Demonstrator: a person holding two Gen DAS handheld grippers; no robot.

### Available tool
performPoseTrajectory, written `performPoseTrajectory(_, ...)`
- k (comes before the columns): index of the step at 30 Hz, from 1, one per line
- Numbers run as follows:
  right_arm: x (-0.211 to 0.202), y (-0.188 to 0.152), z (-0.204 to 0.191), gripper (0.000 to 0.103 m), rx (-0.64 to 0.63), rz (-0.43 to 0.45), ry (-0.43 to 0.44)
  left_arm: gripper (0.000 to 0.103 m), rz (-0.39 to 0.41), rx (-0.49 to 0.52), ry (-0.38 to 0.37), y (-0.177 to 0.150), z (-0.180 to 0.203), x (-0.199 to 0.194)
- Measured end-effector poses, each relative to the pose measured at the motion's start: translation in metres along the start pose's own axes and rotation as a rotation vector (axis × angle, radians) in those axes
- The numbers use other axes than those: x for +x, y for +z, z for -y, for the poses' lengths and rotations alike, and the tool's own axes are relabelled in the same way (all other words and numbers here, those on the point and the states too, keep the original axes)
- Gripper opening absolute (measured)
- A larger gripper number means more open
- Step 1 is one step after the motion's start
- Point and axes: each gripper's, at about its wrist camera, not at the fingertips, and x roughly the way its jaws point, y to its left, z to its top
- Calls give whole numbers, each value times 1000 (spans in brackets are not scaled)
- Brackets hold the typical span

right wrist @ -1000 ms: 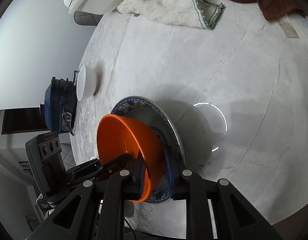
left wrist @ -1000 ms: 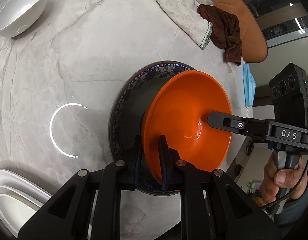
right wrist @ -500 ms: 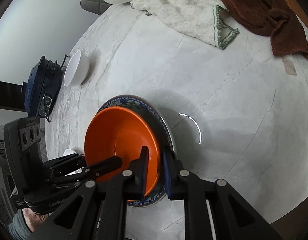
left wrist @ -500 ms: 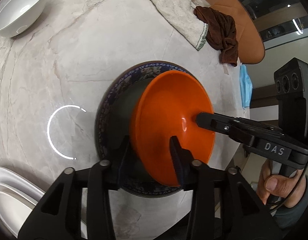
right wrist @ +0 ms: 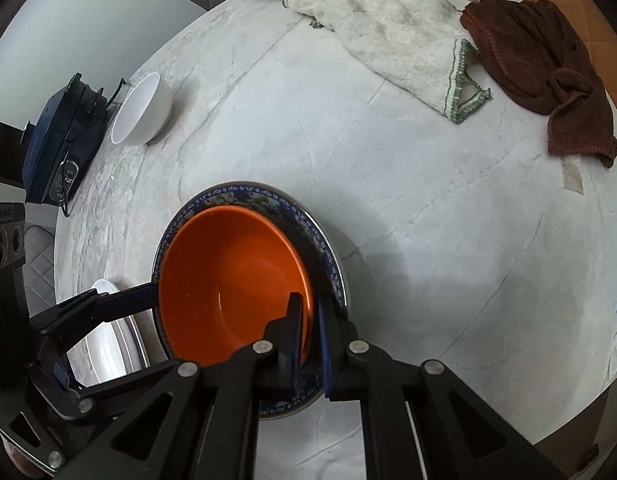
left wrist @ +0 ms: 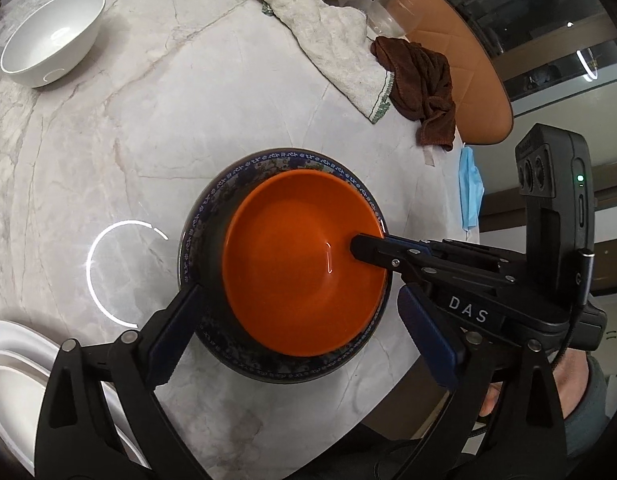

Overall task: Organize plates and bowls
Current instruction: 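Lower the orange bowl into the patterned bowl and open both grippers, then move both grippers to the rim of the small white bowl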

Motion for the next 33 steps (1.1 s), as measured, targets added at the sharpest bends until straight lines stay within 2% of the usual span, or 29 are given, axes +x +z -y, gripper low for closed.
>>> performPoseTrajectory(2, 0, 0, 0, 10, 4, 1, 5, 98, 14, -5, -4, -1, -1, -8)
performPoseTrajectory(5, -3, 0, 1, 23, 20, 11, 36, 98, 45, -29, -24, -2, -10, -26)
performPoseTrajectory(7, -7, 0, -2, 45, 18, 29, 59, 98, 80, -47, -28, -2, -21, -41)
performPoseTrajectory(8, -11, -1, -4, 51, 16, 43, 76, 100, 101, -51, -30, -2, -26, -49)
performPoseTrajectory(9, -15, -2, -6, 63, 17, 64, 93, 101, 131, -47, -25, -3, -31, -59)
performPoseTrajectory(10, -22, -4, -6, 70, 25, 95, 112, 101, 168, -36, -15, -3, -37, -71)
performPoseTrajectory(11, -29, -6, -5, 72, 39, 134, 148, 101, 207, -23, 0, -4, -43, -83)
performPoseTrajectory(13, -43, -13, 2, 86, 80, 210, 263, 101, 282, -19, 37, -6, -58, -109)
performPoseTrajectory(14, -49, -16, 6, 89, 106, 247, 313, 101, 294, -31, 51, -5, -68, -119)
performPoseTrajectory(16, -54, -19, 18, 90, 173, 290, 411, 101, 245, -74, 80, 1, -94, -131)
performPoseTrajectory(18, -49, -12, 32, 90, 256, 267, 462, 101, 199, -155, 120, 10, -127, -138)
performPoseTrajectory(21, -51, 11, 45, 85, 315, 268, 485, 101, 220, -266, 153, 23, -182, -157)
performPoseTrajectory(23, -53, 34, 41, 84, 302, 257, 478, 101, 237, -285, 175, 35, -209, -169)
performPoseTrajectory(25, -54, 62, 23, 78, 233, 243, 481, 101, 243, -283, 193, 52, -228, -175)
performPoseTrajectory(28, -41, 104, -12, 77, 146, 186, 502, 99, 249, -277, 182, 85, -245, -172)
performPoseTrajectory(33, 15, 164, -70, 77, 97, 62, 508, 98, 245, -232, 146, 136, -249, -148)
